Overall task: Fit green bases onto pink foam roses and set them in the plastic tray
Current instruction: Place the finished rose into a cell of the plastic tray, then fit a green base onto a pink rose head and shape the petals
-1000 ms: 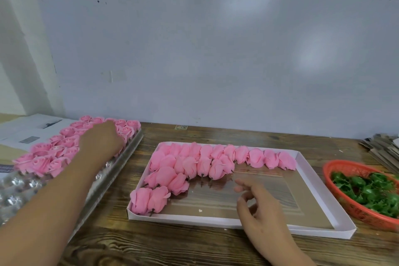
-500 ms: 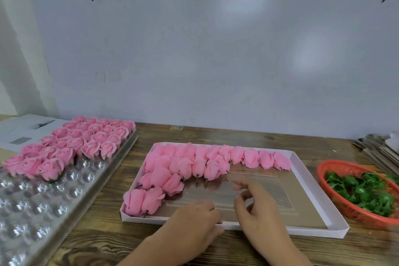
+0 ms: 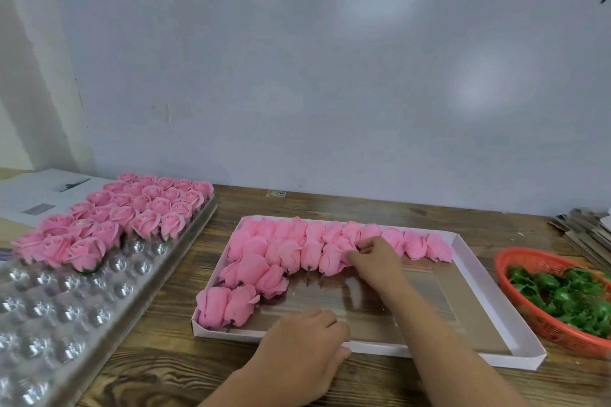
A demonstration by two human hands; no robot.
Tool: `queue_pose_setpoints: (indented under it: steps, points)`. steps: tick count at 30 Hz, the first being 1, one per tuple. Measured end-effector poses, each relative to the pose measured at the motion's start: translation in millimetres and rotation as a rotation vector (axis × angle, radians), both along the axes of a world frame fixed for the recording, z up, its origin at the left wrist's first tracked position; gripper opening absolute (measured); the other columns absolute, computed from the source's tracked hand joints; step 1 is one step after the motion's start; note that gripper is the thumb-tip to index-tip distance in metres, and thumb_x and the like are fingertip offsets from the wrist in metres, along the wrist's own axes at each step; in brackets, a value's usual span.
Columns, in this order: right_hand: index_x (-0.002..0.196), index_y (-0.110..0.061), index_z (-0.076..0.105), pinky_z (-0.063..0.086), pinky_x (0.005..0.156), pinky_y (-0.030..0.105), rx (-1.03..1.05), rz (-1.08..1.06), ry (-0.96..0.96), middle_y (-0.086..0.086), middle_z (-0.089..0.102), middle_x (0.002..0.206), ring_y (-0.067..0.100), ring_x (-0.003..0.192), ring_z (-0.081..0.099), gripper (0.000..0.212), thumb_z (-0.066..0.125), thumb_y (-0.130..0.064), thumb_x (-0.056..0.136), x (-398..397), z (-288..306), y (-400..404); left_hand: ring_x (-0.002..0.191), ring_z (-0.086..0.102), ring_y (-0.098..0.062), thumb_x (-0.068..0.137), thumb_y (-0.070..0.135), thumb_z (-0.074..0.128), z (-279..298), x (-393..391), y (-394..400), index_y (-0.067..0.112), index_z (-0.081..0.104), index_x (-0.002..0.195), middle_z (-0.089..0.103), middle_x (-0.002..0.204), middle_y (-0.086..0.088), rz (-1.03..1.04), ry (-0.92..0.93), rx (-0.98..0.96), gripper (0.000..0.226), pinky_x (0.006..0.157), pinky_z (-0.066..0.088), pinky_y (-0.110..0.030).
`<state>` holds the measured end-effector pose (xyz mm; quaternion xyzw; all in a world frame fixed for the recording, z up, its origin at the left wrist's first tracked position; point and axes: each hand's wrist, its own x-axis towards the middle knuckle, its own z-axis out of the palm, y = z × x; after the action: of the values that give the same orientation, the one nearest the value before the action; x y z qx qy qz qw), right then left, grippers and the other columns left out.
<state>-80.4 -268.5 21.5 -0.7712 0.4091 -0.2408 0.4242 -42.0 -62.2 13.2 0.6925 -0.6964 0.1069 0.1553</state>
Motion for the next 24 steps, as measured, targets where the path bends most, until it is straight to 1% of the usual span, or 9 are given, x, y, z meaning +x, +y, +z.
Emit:
queue_pose_setpoints:
  steps: [2,4,6,9,11,15,19,21,24]
  points:
    - [0.109,-0.011,0.059,0.039,0.072,0.026,-0.035,0.0,0.038,0.004,0.066,0.101,0.017,0.088,0.059,0.033,0.07,-0.028,0.083,7,-5,-1,0.077,0.065,-0.01,0.088,0.043,0.062,-1,0,1,0.029,0.069,0.087,0.065,0.083,0.011,-0.023,-0.021,-0.001,0.016,0.059,0.054,-0.025]
    - [0.107,-0.012,0.057,0.038,0.063,0.024,-0.081,0.005,0.061,0.002,0.067,0.088,0.013,0.075,0.06,0.03,0.067,-0.029,0.085,11,-6,0,0.07,0.062,-0.003,0.08,0.048,0.068,0,0,1,0.033,0.067,0.078,0.061,0.075,0.016,-0.015,-0.061,-0.007,0.015,0.052,0.05,-0.019]
    - [0.103,-0.013,0.056,0.035,0.053,0.02,-0.094,0.011,0.074,-0.002,0.064,0.071,0.003,0.063,0.056,0.025,0.066,-0.026,0.084,11,-6,0,0.069,0.061,-0.002,0.081,0.049,0.064,1,0,0,0.034,0.066,0.078,0.06,0.075,0.016,-0.002,-0.071,-0.022,0.015,0.051,0.049,-0.018]
    - [0.092,-0.019,0.054,0.032,0.054,0.018,-0.11,0.003,0.071,-0.011,0.057,0.075,0.002,0.069,0.052,0.019,0.069,-0.025,0.081,7,-4,-3,0.07,0.061,-0.003,0.084,0.048,0.054,-2,1,-1,0.033,0.065,0.079,0.06,0.076,0.016,0.011,-0.018,-0.016,0.019,0.052,0.049,-0.017]
    - [0.082,-0.021,0.055,0.035,0.057,0.021,-0.096,-0.018,0.026,-0.012,0.058,0.076,0.009,0.072,0.055,0.015,0.069,-0.023,0.08,-1,-1,-4,0.074,0.062,-0.003,0.085,0.05,0.052,-2,0,-2,0.033,0.066,0.081,0.061,0.079,0.015,0.038,0.009,-0.038,0.023,0.057,0.047,-0.018]
    - [0.083,-0.02,0.059,0.043,0.065,0.027,-0.029,-0.037,-0.113,-0.005,0.063,0.083,0.015,0.079,0.06,0.015,0.073,-0.02,0.077,-27,8,0,0.099,0.053,-0.004,0.091,0.068,0.035,-6,-1,-2,0.032,0.063,0.108,0.06,0.104,0.013,0.126,0.255,0.0,0.049,0.077,0.038,-0.02]
    - [0.091,-0.015,0.063,0.056,0.069,0.028,0.291,0.07,-0.327,0.005,0.067,0.09,0.014,0.08,0.065,0.015,0.075,-0.017,0.082,-58,23,17,0.093,0.052,0.004,0.088,0.074,0.026,3,-1,-4,0.034,0.063,0.107,0.058,0.1,0.021,0.198,0.474,0.031,0.058,0.083,0.044,-0.02]
    - [0.094,-0.01,0.064,0.057,0.063,0.025,0.543,0.204,-0.495,0.01,0.066,0.09,0.013,0.077,0.066,0.017,0.075,-0.014,0.081,-69,27,30,0.09,0.055,0.007,0.088,0.072,0.036,10,0,-9,0.037,0.064,0.103,0.061,0.097,0.023,0.262,0.666,0.026,0.047,0.081,0.045,-0.019]
    - [0.091,-0.012,0.071,0.059,0.064,0.028,0.814,0.345,-0.68,0.014,0.07,0.091,0.019,0.075,0.069,0.016,0.072,-0.013,0.076,-77,29,48,0.1,0.06,0.012,0.094,0.058,0.056,25,3,-22,0.041,0.067,0.109,0.069,0.106,0.024,0.262,0.988,-0.005,0.025,0.097,0.05,-0.025]
